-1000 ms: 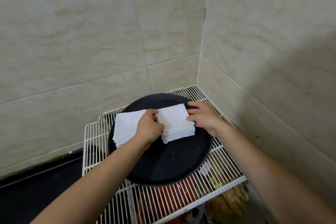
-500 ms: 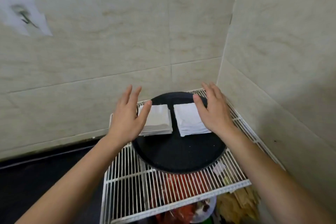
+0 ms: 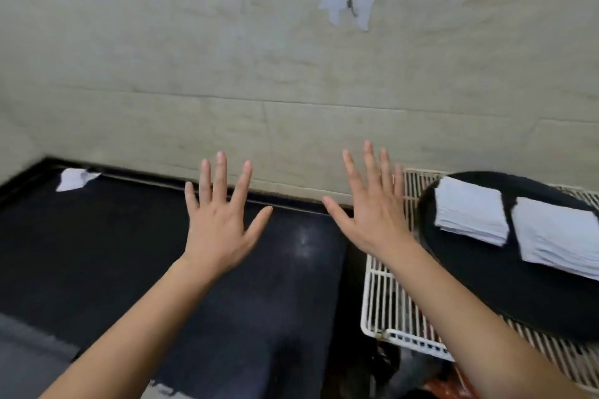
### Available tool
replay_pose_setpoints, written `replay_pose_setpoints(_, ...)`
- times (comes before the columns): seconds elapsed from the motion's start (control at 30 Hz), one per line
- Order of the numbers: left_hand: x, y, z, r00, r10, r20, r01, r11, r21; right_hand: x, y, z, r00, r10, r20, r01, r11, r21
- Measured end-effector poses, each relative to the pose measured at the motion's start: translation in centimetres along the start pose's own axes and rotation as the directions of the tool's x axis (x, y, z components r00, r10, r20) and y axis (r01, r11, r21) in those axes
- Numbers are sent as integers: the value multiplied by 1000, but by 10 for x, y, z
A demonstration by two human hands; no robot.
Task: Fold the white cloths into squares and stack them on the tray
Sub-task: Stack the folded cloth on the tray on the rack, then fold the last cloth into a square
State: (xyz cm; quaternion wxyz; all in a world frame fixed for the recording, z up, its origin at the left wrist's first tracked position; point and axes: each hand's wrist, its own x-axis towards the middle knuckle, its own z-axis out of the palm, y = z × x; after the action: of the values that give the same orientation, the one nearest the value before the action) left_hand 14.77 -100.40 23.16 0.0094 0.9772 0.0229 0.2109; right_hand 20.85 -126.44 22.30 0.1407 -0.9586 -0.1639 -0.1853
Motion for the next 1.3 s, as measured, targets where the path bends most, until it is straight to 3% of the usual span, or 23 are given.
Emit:
replay_pose_setpoints(0.27, -109, -257, -58, 961, -263, -79, 273, 950, 150, 25, -273, 71, 970, -241, -27, 243, 968, 64)
replay_pose_setpoints(0.5, -190, -433, -102, 895, -430, -118, 446, 862, 243, 26, -483, 125, 870, -494, 7, 491, 866, 98)
replay_pose_setpoints(0.77, -215, -543, -69, 867, -498, 10, 464, 815, 348, 46, -580, 205, 819, -549, 167, 553, 833, 24)
replay_pose_setpoints(0.93, -191, -604, -48, 888, -460, 3, 429, 830, 356, 78, -631, 254, 817, -557, 148, 557, 829, 44)
replay_pose_setpoints(1.3, -46, -758, -6, 907, -399, 134, 321, 862, 393, 233, -695, 344, 903, -406, 143, 399, 914, 75)
